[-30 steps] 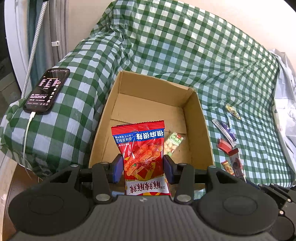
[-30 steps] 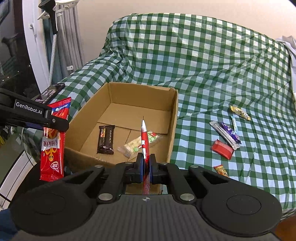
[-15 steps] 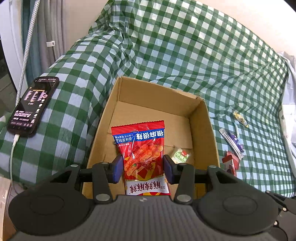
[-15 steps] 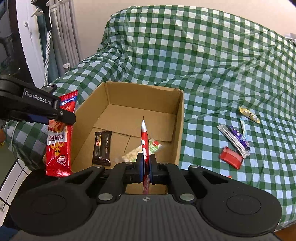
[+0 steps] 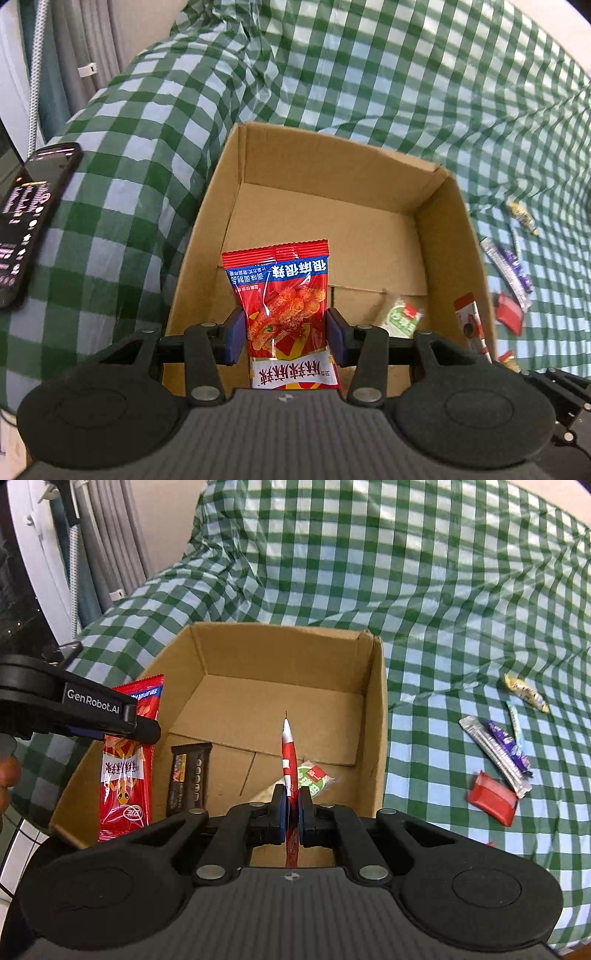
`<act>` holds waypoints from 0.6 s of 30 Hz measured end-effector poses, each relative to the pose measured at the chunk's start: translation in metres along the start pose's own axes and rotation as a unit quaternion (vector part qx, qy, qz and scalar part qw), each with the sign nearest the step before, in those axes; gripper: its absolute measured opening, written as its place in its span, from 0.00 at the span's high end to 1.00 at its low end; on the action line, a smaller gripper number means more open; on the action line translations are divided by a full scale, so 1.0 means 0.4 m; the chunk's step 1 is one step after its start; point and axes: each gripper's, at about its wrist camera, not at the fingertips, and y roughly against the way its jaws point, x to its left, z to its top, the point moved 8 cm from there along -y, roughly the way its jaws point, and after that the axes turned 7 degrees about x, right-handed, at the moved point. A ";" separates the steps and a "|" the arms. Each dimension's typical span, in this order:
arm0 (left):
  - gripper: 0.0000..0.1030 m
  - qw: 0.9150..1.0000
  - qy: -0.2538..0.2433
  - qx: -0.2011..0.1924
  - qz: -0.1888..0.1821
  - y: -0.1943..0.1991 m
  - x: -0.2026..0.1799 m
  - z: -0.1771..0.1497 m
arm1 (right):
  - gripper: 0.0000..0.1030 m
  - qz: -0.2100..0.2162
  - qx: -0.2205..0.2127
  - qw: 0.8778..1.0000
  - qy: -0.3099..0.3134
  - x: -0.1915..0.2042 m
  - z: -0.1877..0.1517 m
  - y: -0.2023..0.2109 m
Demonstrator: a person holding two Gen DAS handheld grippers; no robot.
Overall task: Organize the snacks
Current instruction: 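Open left tool releasing red bag while right tool drops coffee stick into box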
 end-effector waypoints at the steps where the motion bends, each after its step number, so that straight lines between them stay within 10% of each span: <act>1: 0.51 1.000 -0.002 0.005 0.002 -0.016 -0.003 0.005 | 0.94 0.000 0.004 1.000 -0.001 -0.003 0.001 -0.013; 12: 0.44 0.999 -0.020 0.030 0.032 -0.130 -0.011 0.033 | 0.93 0.006 0.039 0.999 -0.011 -0.025 0.011 -0.127; 15: 0.00 0.999 -0.020 0.008 0.044 -0.111 -0.005 0.050 | 0.58 0.007 0.038 0.999 -0.010 -0.028 0.023 -0.133; 16: 0.00 0.999 -0.017 -0.005 0.048 -0.095 -0.003 0.056 | 0.34 0.003 0.031 0.999 -0.011 -0.030 0.029 -0.127; 18: 0.00 0.999 -0.023 -0.020 0.044 -0.066 -0.003 0.056 | 0.20 -0.004 0.006 1.000 -0.009 -0.031 0.044 -0.102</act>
